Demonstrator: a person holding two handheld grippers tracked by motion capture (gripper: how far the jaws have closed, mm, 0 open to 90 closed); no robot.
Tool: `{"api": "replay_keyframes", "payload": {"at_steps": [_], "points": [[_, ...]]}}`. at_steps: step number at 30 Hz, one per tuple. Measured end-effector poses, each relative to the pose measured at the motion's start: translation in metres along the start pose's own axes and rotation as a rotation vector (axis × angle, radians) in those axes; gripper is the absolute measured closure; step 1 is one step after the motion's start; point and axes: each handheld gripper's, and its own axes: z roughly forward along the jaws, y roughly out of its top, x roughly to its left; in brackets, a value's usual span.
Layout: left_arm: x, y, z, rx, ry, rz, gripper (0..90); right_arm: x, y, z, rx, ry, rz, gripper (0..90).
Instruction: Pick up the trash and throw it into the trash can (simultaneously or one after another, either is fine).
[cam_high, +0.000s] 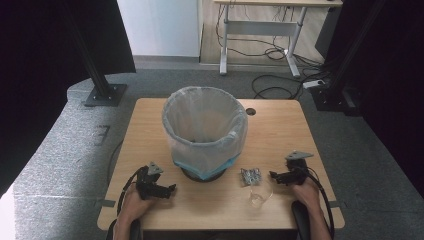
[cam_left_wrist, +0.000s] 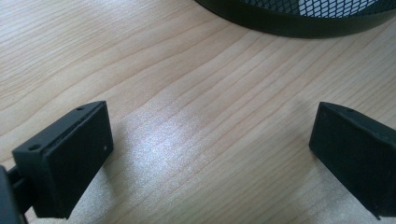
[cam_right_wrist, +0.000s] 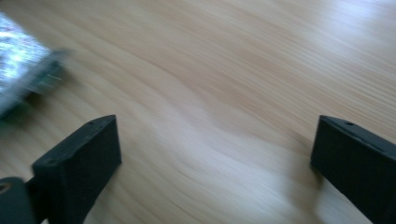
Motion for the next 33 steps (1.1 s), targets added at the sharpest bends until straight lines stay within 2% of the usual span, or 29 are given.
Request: {"api": "replay_keyframes", "payload": {"at_steps": [1, 3, 5, 24, 33], "points": [[0.0, 0.0, 0.0, 0.0, -0.001, 0.0, 0.0, -0.008, -0.005, -0.005, 0.0, -0.018, 0.015, 1.3], [0.001, 0.0, 0.0, 0.001, -0.004, 0.005, 0.0, -0.019, -0.013, -0.013, 0.005, -0.024, 0.022, 0.0], [0.001, 0.0, 0.0, 0.001, -0.007, 0.007, 0.0, -0.023, -0.018, -0.018, 0.008, -0.031, 0.03, 0.0], [0.002, 0.0, 0.0, 0.001, -0.013, 0.016, 0.0, -0.022, -0.02, -0.021, 0.008, -0.043, 0.041, 0.0], [0.002, 0.0, 0.0, 0.001, -0.013, 0.016, 0.0, -0.019, -0.02, -0.021, 0.009, -0.069, 0.065, 0.0]]}}
